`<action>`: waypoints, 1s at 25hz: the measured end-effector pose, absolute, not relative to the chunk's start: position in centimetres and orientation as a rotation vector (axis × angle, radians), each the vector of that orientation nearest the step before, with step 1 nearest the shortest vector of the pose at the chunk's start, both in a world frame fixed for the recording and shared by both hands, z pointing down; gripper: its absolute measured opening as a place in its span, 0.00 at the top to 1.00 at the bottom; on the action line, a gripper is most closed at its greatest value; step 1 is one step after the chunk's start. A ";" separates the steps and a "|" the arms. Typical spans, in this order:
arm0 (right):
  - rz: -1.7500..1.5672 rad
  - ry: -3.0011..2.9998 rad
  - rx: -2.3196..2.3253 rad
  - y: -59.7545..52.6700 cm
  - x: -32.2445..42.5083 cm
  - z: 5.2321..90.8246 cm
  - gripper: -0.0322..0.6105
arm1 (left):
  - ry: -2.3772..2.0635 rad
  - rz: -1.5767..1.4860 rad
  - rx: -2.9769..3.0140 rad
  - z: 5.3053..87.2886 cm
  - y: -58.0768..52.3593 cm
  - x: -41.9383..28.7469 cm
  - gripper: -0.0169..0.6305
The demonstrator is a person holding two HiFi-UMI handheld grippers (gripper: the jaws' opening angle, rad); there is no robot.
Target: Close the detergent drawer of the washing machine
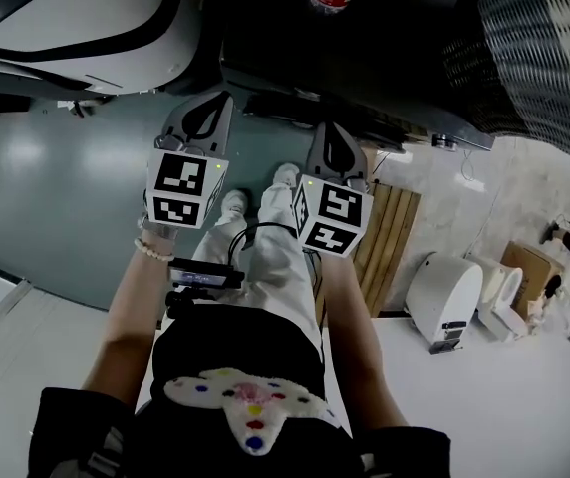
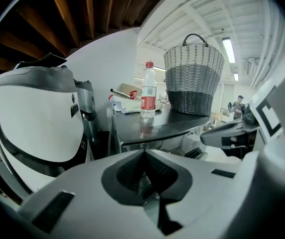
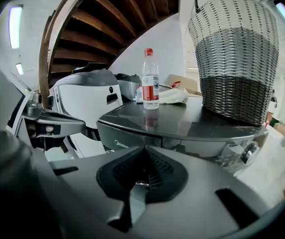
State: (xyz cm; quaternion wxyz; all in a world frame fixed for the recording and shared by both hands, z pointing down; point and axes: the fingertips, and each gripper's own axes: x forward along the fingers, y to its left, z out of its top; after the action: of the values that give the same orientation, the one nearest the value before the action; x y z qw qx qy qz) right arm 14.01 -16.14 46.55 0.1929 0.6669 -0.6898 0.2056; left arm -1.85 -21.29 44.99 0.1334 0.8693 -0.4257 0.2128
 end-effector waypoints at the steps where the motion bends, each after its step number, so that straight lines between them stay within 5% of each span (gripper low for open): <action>1: 0.566 -1.944 1.874 -15.9 13.9 46.0 0.94 | -1.226 0.612 2.536 44.4 -20.9 -1.8 0.96; 25: 0.330 -2.140 1.884 -9.8 10.7 34.8 0.94 | -1.039 0.473 2.814 32.9 -12.9 -1.4 0.96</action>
State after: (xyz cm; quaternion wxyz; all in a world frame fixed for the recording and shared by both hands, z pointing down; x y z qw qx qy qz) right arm 10.70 -9.78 34.83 0.1353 0.6504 -0.7387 0.1139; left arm -1.35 -12.87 32.94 0.0526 0.9254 -0.3416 0.1554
